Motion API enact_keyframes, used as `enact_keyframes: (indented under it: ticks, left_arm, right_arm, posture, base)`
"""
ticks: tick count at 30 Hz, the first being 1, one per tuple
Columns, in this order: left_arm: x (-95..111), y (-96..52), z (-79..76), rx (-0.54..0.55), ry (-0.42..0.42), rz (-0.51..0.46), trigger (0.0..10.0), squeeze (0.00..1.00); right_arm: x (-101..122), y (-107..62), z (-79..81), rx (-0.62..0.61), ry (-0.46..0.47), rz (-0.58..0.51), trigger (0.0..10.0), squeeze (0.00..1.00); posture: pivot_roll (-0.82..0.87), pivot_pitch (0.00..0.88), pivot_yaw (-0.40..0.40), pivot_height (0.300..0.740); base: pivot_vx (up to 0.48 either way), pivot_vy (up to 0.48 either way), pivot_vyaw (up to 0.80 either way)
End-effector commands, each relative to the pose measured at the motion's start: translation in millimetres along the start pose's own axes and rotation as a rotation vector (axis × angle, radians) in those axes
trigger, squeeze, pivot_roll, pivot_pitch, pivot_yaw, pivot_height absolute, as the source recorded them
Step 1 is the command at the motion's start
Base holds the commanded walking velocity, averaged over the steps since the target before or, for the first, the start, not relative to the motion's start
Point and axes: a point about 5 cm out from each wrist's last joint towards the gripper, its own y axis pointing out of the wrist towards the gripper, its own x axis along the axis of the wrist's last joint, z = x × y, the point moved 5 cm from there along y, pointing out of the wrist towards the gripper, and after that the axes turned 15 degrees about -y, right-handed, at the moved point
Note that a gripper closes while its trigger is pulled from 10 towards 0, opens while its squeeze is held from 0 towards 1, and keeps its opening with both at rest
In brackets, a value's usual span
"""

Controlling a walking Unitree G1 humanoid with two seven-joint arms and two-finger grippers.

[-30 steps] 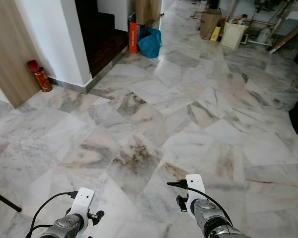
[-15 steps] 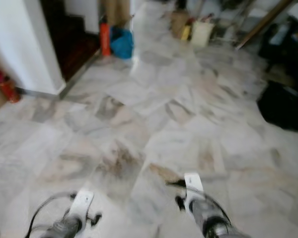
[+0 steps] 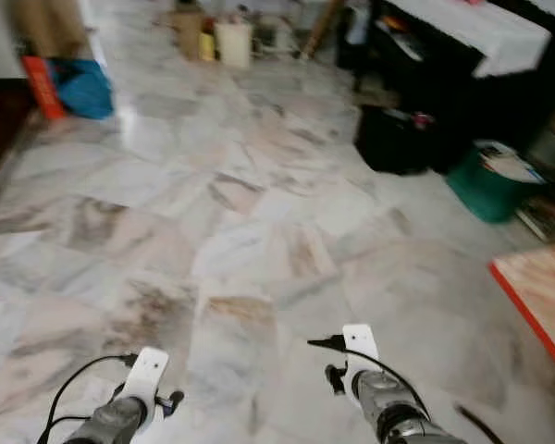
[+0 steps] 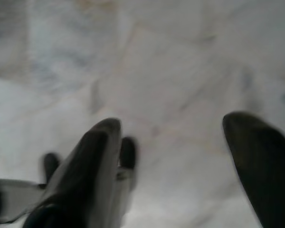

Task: Hang hanger

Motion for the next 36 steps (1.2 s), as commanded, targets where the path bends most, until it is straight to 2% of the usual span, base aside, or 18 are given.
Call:
enact_keyframes:
  ticks: [1,5,22,24,27,30,32,34,36]
  left_arm:
    - [-9,-1.8,8.9,0.016,0.029,0.029,10.0,0.00]
    - [-6,-1.4,9.0,0.012,0.060,0.025,10.0,0.00]
    - [-7,-1.4,12.1,0.023,0.068,0.047,10.0,0.00]
    - [-8,-1.5,12.5,0.021,0.069,0.051,10.0,0.00]
    - [-11,-2.1,14.2,0.026,0.039,0.056,10.0,0.00]
    - [-22,-4.6,18.0,0.061,-0.111,0.064,10.0,0.00]
    - [-27,-5.6,19.4,0.069,-0.136,0.070,10.0,0.00]
    - [-48,-11.2,25.2,0.114,-0.246,0.100,10.0,0.00]
    - [-57,-13.9,27.9,0.130,-0.267,0.115,10.0,0.00]
  right_arm:
    - [7,0.7,5.2,0.010,0.004,-0.017,10.0,0.00]
    - [8,0.6,5.0,0.010,0.003,-0.017,10.0,0.00]
    - [10,0.6,5.7,0.010,0.007,-0.013,10.0,0.00]
    - [9,0.8,6.2,0.006,0.031,-0.012,10.0,0.00]
    - [8,1.2,8.0,0.004,0.055,-0.011,10.0,0.00]
    - [2,2.0,11.2,-0.001,0.056,0.000,10.0,0.00]
    - [-1,2.3,13.2,0.001,0.056,0.003,10.0,0.00]
    - [-14,3.6,22.6,0.014,0.060,0.012,10.0,0.00]
    - [-20,3.9,26.2,0.015,0.059,0.019,10.0,0.00]
  posture:
    - [-0.07,0.000,-0.053,0.740]
    - [-0.06,0.000,-0.058,0.740]
    - [-0.06,0.000,-0.050,0.740]
    - [-0.06,0.000,-0.044,0.740]
    - [-0.06,0.000,-0.039,0.740]
    - [-0.06,0.000,-0.026,0.740]
    - [-0.06,0.000,-0.016,0.740]
    - [-0.06,0.000,0.007,0.740]
    - [-0.07,0.000,0.014,0.740]
  base:
    - [0.000,0.000,-0.77]
    - [0.000,-0.201,-0.77]
    - [0.000,0.000,-0.77]
    - [0.000,0.000,-0.77]
    - [0.000,0.000,-0.77]
    - [0.000,0.000,-0.77]
    - [0.000,0.000,-0.77]
    - [0.000,0.000,-0.77]
    - [0.000,0.000,-0.77]
